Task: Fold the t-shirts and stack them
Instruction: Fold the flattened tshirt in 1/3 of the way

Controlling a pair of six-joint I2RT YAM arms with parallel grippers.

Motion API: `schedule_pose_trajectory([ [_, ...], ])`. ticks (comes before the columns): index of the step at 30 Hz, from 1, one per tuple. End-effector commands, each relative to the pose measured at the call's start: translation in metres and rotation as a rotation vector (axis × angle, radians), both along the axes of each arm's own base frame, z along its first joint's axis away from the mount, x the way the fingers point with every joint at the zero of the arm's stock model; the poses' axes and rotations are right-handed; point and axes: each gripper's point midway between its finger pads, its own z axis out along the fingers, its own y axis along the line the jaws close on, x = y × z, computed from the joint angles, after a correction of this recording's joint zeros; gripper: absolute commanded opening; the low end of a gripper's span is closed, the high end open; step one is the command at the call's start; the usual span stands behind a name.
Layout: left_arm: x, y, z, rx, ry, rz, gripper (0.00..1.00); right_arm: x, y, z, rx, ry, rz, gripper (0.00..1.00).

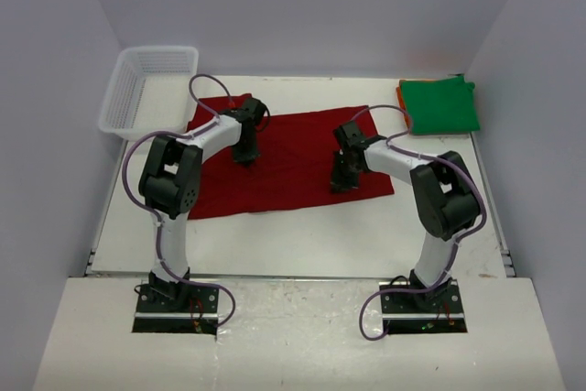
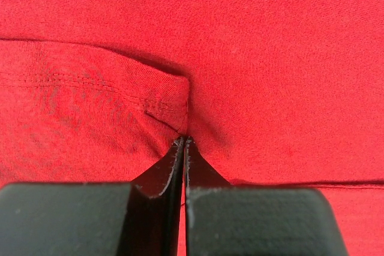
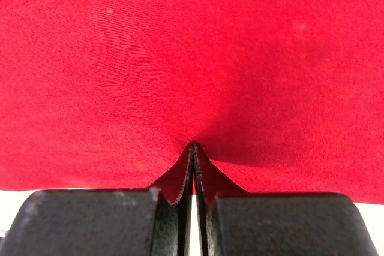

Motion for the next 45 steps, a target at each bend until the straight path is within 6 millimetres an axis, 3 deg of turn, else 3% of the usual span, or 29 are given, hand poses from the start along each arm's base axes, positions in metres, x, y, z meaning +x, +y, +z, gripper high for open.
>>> schedule_pose_trajectory([
  [1,-0.001,-0.001,-0.018,-0.009,0.030,-0.014,0.00,-0.033,-0.022,-0.028,-0.083,0.095,-0.121,0.00],
  [7,-0.026,0.008,-0.022,-0.007,0.045,0.011,0.00,-0.063,-0.036,-0.034,-0.075,0.105,-0.218,0.00],
  [15,-0.086,0.027,-0.037,-0.007,0.092,0.033,0.00,-0.099,-0.058,-0.036,-0.093,0.119,-0.285,0.00],
  [20,-0.119,0.035,-0.044,-0.013,0.116,0.045,0.00,-0.116,-0.060,-0.031,-0.063,0.102,-0.338,0.00],
  [30,-0.156,0.034,-0.032,-0.056,0.088,0.039,0.00,-0.166,-0.063,-0.047,-0.089,0.156,-0.353,0.00],
  [40,-0.198,0.034,-0.032,-0.088,0.093,0.043,0.00,-0.196,-0.055,-0.042,-0.074,0.164,-0.376,0.00],
  [45,-0.206,0.036,-0.032,-0.096,0.088,0.041,0.00,-0.221,-0.052,-0.044,-0.068,0.182,-0.362,0.00],
])
